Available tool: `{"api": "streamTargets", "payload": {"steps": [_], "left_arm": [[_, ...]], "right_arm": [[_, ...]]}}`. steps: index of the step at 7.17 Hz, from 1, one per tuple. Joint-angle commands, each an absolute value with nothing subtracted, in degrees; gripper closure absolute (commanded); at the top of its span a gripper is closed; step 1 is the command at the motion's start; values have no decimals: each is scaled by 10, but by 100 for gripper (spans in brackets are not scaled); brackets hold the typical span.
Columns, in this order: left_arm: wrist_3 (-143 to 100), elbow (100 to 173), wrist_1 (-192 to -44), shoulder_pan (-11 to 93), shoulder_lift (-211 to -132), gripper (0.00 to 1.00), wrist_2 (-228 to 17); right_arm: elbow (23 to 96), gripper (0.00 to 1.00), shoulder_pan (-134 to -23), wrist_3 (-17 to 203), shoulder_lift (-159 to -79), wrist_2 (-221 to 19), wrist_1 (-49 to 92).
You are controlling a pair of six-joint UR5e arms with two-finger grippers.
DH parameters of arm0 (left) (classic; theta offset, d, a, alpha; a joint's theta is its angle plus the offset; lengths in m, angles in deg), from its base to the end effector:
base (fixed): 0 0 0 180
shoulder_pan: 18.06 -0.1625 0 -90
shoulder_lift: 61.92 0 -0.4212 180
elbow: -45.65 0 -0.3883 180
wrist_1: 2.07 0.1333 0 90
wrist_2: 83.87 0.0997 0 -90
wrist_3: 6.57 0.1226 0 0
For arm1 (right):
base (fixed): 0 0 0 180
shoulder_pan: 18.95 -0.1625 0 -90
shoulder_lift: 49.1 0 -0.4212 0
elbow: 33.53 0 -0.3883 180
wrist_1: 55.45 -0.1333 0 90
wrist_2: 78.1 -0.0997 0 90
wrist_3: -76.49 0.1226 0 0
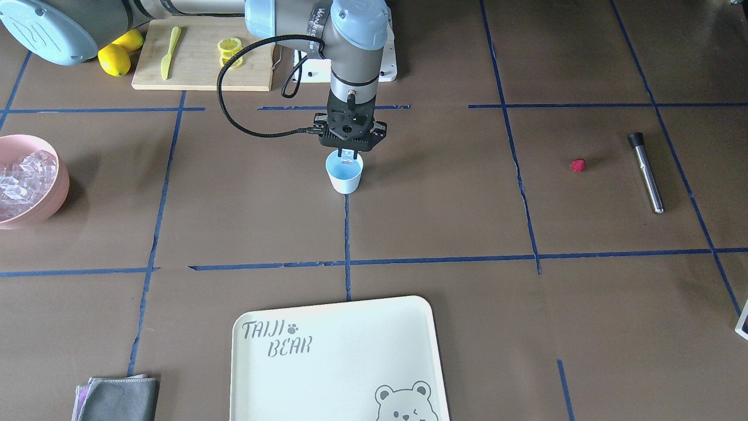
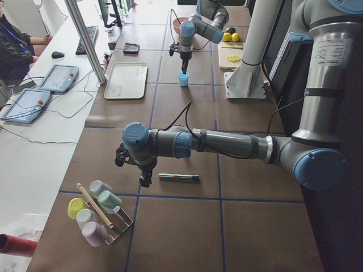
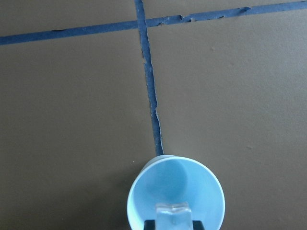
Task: Mash ice and strawberries in cup
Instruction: 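Lower the right gripper and release the ice cube into the cup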
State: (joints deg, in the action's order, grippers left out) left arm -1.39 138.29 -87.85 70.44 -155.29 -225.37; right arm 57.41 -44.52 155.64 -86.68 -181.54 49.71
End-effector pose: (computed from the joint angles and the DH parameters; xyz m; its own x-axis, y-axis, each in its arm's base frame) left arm -0.0239 -0.5138 0.6155 0.6168 0.1308 -0.7762 -0.0822 0.9914 0.1017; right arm -0.6021 -0.4043 0.1399 0.7508 0.1563 0.6417 -0.1515 0.9864 -0.0630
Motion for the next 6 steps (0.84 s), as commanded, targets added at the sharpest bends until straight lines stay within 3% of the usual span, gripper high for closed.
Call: {"api": "streamTargets", "payload": {"steps": [1,6], "left_arm": [[-14,1383,-879,704,-1553,0,-2254],[-14,1384,-879,704,-1553,0,-2253]], "right_arm": [[577,1,-445,1557,-867,-1815,497],[611,1,-451,1558,-864,-1815,516]]}}
